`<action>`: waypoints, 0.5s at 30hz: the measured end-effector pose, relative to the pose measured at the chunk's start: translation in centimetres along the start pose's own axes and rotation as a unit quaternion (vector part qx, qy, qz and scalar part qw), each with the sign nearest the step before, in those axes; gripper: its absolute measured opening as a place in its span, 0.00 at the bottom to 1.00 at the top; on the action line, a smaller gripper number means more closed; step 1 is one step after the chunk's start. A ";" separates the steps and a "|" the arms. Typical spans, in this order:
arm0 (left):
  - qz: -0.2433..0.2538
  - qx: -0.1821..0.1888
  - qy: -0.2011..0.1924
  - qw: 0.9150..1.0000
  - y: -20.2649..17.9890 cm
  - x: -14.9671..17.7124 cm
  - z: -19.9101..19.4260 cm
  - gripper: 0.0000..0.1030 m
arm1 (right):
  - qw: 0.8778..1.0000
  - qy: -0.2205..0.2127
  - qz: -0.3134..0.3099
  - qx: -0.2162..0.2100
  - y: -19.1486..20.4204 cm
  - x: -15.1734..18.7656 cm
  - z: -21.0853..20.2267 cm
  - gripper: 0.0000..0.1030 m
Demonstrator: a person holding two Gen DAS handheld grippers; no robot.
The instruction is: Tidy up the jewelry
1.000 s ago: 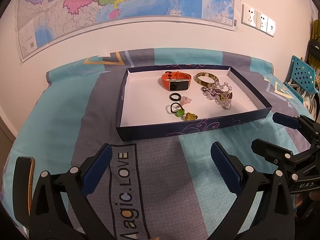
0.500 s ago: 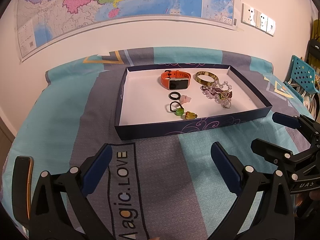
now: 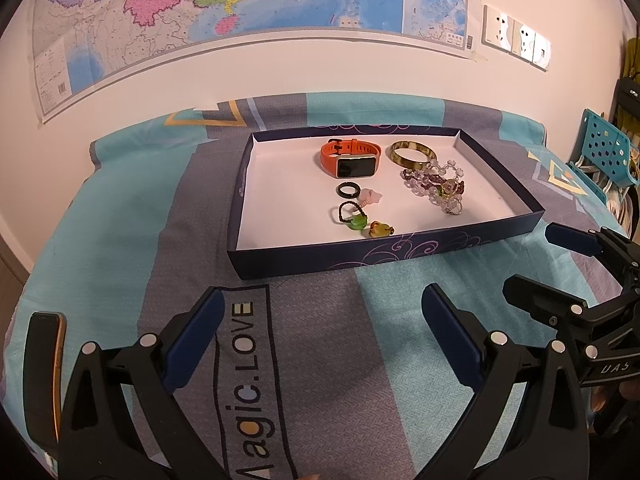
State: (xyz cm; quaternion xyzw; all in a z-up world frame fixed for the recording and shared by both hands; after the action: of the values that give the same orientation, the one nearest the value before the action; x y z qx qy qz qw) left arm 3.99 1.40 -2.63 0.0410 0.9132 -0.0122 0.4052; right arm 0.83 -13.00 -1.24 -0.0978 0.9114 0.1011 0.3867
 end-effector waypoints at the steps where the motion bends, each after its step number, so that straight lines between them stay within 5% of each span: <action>1: 0.000 0.000 0.000 1.000 0.0 0.0 0.0 0.94 | 1.000 0.000 0.000 0.000 0.0 0.0 0.0 0.93; 15: 0.001 0.000 0.002 1.000 -0.3 0.2 0.1 0.94 | 1.000 0.000 0.003 0.001 -0.4 -0.2 0.0 0.93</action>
State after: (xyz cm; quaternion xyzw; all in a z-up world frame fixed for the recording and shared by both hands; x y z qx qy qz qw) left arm 3.96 1.11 -2.83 0.0423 0.9141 -0.0115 0.4031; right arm 1.06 -13.37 -1.20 -0.0951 0.9117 0.1016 0.3867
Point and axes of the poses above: each gripper's, at about its wrist camera, not at the fingertips, and z roughly the way its jaws point, y to its left, x to its underside, the point moved 1 cm from there along z, roughly the way its jaws point, and after that the axes turned 1 degree about -y, right-handed, at the moved point
